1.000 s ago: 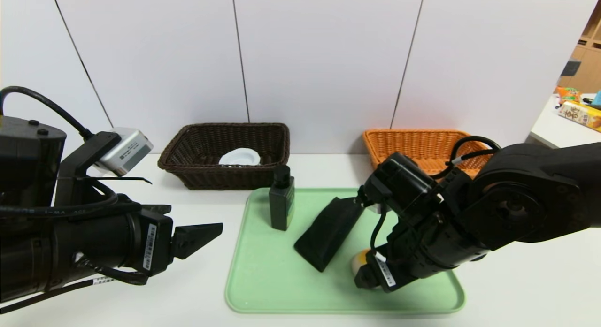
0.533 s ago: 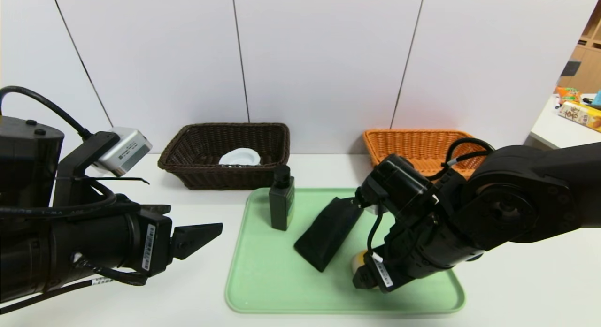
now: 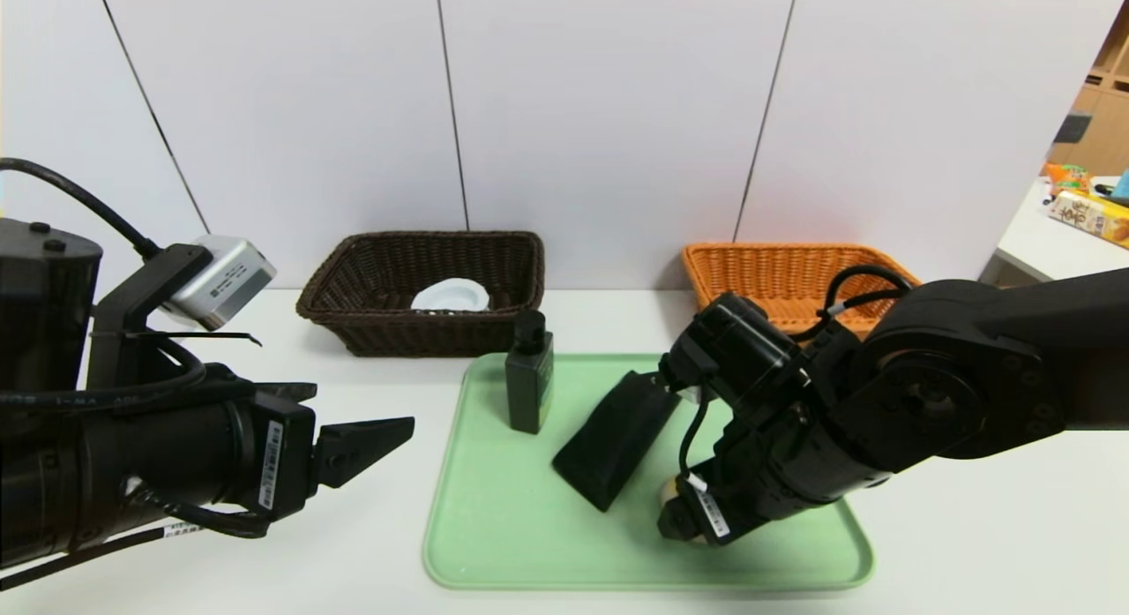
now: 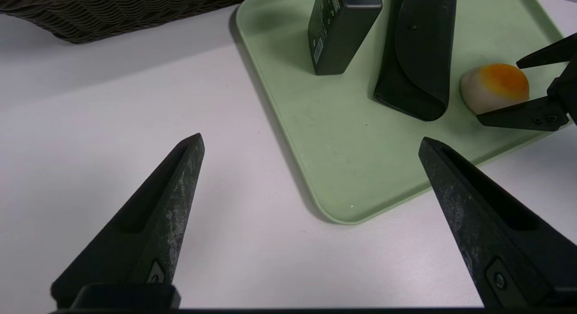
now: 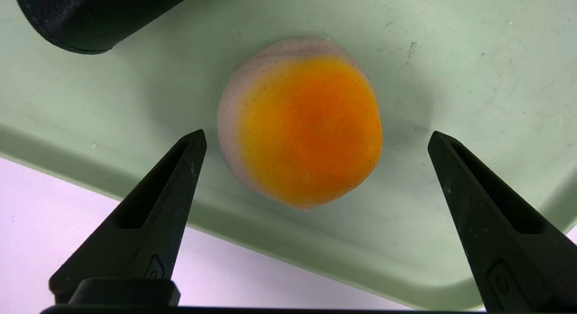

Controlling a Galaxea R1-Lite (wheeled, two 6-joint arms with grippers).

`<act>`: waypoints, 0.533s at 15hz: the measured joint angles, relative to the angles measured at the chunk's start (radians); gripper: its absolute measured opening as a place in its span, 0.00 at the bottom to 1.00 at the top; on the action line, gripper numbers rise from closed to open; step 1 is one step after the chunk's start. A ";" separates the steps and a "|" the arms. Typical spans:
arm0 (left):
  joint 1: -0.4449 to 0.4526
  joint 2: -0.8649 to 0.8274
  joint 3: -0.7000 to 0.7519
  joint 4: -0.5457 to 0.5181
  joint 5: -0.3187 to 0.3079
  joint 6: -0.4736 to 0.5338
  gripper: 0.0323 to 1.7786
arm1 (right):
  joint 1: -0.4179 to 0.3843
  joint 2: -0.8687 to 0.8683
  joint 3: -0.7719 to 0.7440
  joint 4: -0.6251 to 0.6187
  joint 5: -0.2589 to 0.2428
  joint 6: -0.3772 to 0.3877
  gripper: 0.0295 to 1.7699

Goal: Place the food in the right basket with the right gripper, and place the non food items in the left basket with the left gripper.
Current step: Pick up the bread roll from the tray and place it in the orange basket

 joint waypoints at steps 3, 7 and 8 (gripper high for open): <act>0.000 -0.003 0.004 0.000 -0.001 0.000 0.95 | 0.000 0.005 0.000 0.000 -0.015 -0.006 0.70; 0.000 -0.004 0.006 0.000 -0.002 0.000 0.95 | -0.001 0.011 -0.003 0.000 -0.029 -0.006 0.44; 0.000 -0.004 0.006 0.000 -0.001 0.000 0.95 | -0.001 0.011 -0.003 0.000 -0.030 -0.007 0.36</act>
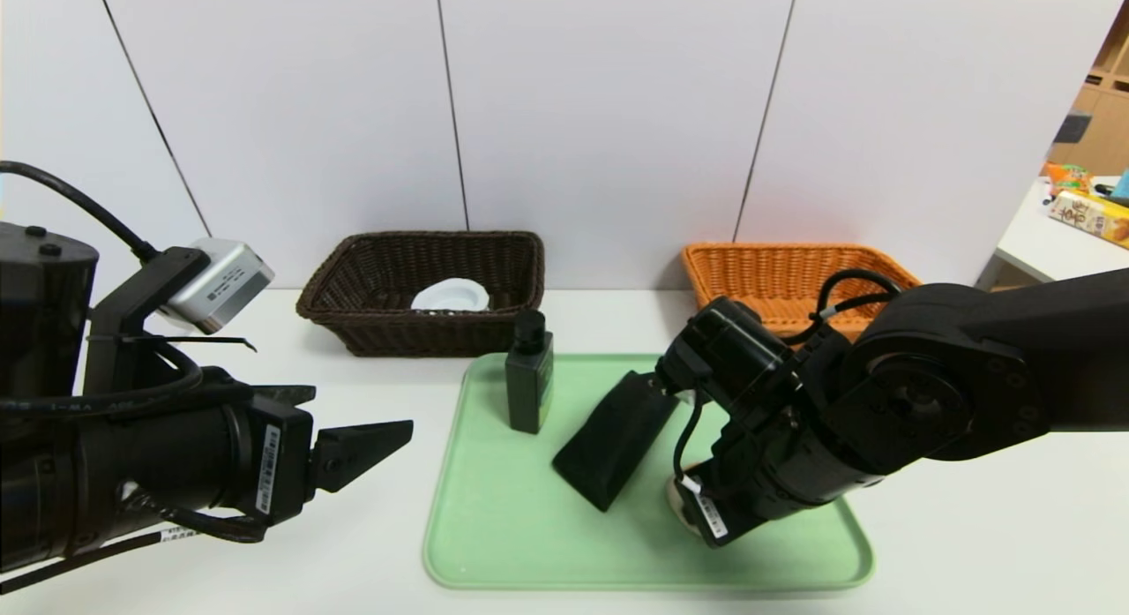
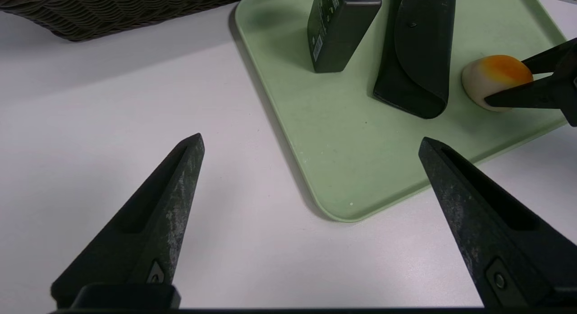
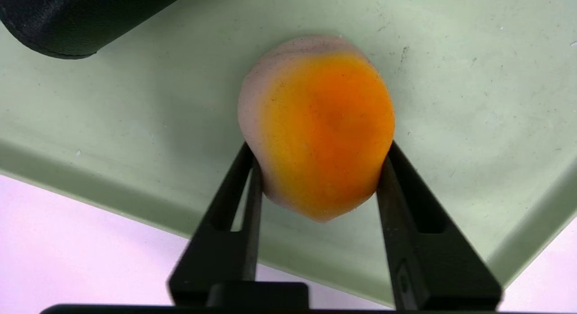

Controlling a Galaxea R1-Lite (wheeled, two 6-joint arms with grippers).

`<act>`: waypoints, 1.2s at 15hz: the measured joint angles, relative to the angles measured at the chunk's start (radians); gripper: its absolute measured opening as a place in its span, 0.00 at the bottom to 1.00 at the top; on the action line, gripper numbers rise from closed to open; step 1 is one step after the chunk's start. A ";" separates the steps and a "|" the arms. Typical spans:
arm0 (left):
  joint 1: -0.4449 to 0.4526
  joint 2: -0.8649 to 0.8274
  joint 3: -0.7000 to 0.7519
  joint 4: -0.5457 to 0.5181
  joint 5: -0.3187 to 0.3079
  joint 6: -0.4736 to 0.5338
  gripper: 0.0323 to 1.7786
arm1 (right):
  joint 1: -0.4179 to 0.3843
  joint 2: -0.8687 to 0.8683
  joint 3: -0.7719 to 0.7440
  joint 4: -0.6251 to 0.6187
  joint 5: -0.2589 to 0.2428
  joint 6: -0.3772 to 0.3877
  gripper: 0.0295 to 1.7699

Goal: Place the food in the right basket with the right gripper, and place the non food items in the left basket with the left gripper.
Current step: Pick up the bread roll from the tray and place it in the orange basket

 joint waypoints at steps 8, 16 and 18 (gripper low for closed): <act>-0.001 0.000 0.001 0.000 0.000 0.000 0.95 | 0.005 -0.034 -0.014 0.008 -0.012 -0.002 0.01; -0.001 0.001 0.000 -0.001 -0.002 0.001 0.95 | 0.028 -0.177 -0.113 0.001 -0.147 -0.046 0.01; -0.001 0.001 0.000 -0.001 -0.001 0.001 0.95 | 0.030 -0.215 -0.161 -0.026 -0.180 -0.069 0.01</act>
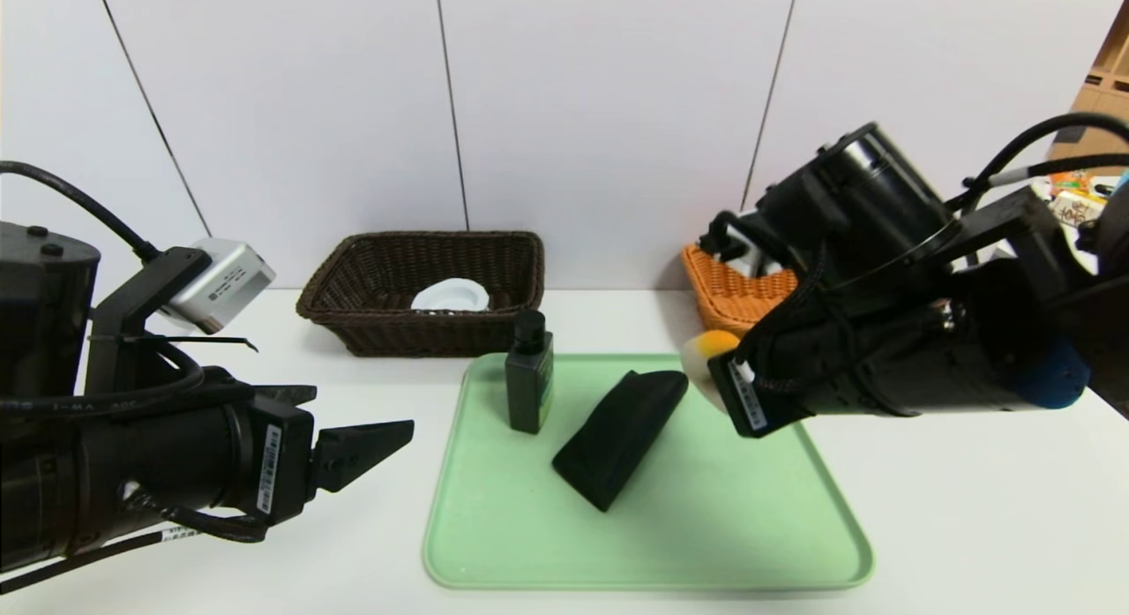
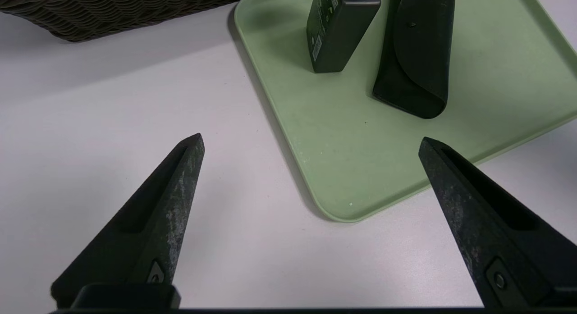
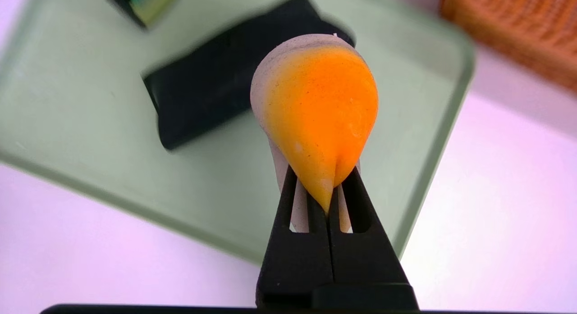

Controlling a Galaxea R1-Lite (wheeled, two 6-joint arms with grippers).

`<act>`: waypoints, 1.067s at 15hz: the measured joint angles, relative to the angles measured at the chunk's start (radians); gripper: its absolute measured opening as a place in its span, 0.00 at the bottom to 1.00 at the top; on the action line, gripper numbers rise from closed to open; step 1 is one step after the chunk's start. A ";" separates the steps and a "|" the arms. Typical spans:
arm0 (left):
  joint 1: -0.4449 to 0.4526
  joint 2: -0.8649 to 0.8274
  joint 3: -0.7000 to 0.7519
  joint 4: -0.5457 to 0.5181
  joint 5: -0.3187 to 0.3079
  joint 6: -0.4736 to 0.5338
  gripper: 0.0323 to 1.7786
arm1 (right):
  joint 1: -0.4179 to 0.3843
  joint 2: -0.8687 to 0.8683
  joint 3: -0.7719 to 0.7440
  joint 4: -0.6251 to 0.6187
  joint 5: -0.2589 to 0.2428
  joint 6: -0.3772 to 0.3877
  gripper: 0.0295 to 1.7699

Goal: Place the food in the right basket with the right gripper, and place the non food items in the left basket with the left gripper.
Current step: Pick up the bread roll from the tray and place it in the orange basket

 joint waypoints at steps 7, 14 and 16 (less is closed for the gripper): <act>0.000 -0.001 0.002 -0.018 -0.010 0.000 0.95 | -0.127 -0.053 -0.066 -0.278 -0.002 -0.188 0.01; 0.000 -0.002 0.009 -0.018 -0.010 -0.001 0.95 | -0.379 0.023 -0.170 -0.307 0.073 -0.244 0.01; 0.000 -0.002 0.011 -0.018 -0.009 0.000 0.95 | -0.451 0.067 -0.217 -0.306 0.106 -0.246 0.01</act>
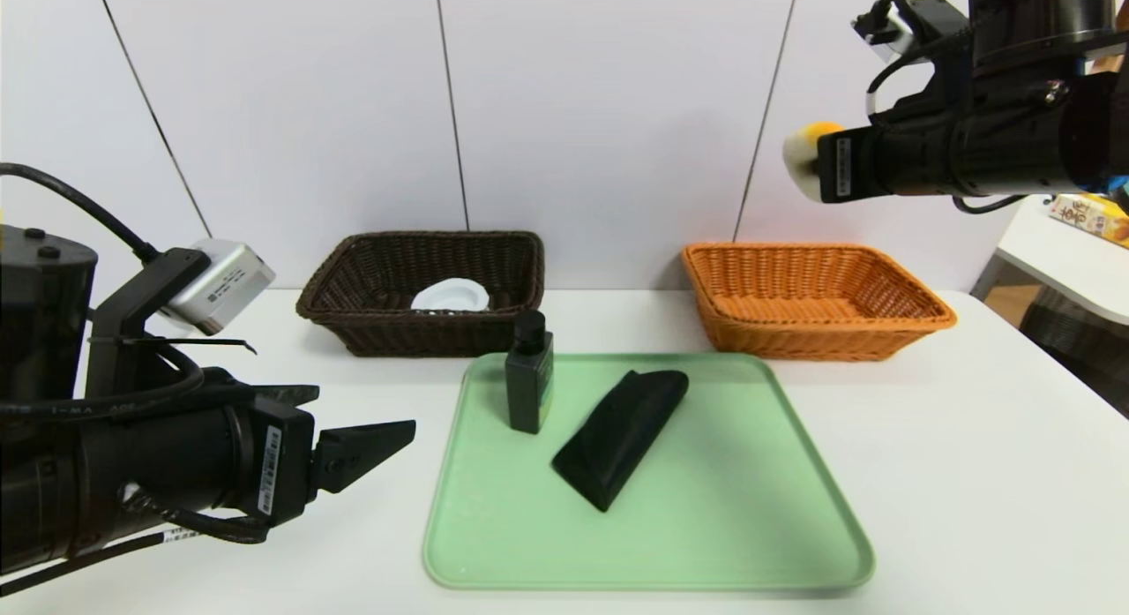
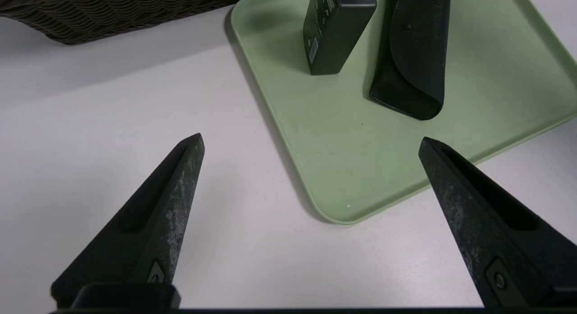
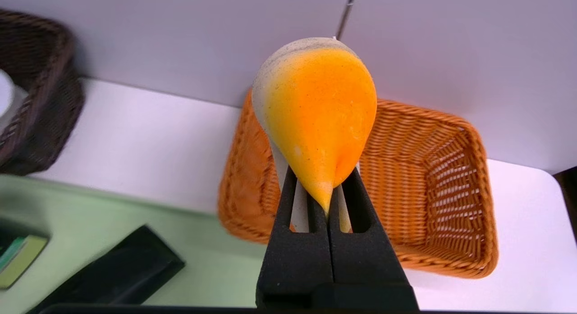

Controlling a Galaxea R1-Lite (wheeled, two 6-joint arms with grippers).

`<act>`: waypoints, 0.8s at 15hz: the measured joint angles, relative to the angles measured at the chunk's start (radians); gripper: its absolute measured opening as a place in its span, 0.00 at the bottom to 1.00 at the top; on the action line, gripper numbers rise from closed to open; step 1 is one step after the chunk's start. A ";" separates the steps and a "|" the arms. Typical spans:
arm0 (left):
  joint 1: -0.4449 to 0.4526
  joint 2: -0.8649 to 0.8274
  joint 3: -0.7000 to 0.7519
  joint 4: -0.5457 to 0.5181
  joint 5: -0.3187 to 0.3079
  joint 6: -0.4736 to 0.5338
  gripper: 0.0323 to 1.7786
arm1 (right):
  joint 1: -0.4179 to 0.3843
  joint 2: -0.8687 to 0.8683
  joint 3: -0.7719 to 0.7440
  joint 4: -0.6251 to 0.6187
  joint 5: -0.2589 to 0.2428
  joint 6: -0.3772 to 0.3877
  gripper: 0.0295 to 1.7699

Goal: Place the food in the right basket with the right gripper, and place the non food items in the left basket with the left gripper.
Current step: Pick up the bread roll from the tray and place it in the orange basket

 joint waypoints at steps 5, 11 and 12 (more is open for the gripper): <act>0.000 0.001 0.001 0.000 0.000 0.002 0.95 | -0.123 0.145 -0.193 0.079 0.034 0.005 0.01; 0.000 0.001 0.005 0.000 -0.001 0.001 0.95 | -0.167 0.310 -0.365 0.310 0.050 0.059 0.01; 0.000 0.000 0.006 -0.001 0.000 0.001 0.95 | -0.169 0.325 -0.367 0.315 0.050 0.059 0.01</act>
